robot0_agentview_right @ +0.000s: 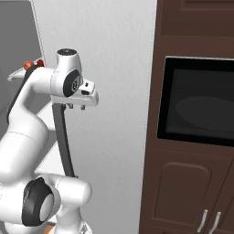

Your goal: Take the peach, bell pepper, and peach from the freezer and place them in the bowl on the counter.

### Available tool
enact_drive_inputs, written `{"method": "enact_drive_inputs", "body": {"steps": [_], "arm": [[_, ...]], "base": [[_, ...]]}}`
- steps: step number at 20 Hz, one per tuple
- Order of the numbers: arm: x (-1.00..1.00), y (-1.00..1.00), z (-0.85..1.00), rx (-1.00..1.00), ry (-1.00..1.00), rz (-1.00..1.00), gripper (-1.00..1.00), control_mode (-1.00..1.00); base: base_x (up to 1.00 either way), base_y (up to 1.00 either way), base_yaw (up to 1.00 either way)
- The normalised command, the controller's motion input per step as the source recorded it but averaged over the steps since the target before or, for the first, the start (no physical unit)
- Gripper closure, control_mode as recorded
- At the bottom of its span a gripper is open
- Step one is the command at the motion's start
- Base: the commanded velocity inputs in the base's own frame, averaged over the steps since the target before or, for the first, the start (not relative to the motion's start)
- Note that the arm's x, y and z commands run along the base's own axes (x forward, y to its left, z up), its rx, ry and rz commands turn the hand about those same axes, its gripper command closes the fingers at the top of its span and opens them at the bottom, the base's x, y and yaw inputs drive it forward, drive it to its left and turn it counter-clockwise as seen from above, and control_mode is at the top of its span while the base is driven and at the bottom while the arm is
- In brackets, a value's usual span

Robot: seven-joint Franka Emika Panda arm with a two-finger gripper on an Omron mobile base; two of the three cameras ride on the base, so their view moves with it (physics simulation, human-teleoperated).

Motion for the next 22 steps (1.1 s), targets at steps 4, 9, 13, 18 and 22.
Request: {"method": "enact_drive_inputs", "body": {"steps": [4,9,13,18,22], "arm": [[-0.1,0.0,0.0,0.0,0.0,0.0,-1.0,-1.0],[-0.31,0.0,0.0,0.0,-0.07,0.0,-1.0,-1.0],[-0.48,0.0,0.08,0.0,-0.14,0.0,-1.0,-1.0],[-0.49,0.0,0.03,0.01,-0.09,-0.02,-1.0,-1.0],[-0.5,0.0,0.1,0.0,-0.09,-0.05,-1.0,-1.0]], "base": [[0.0,0.0,0.0],[0.0,0.0,0.0],[0.0,0.0,0.0],[0.0,0.0,0.0],[0.0,0.0,0.0]]}}
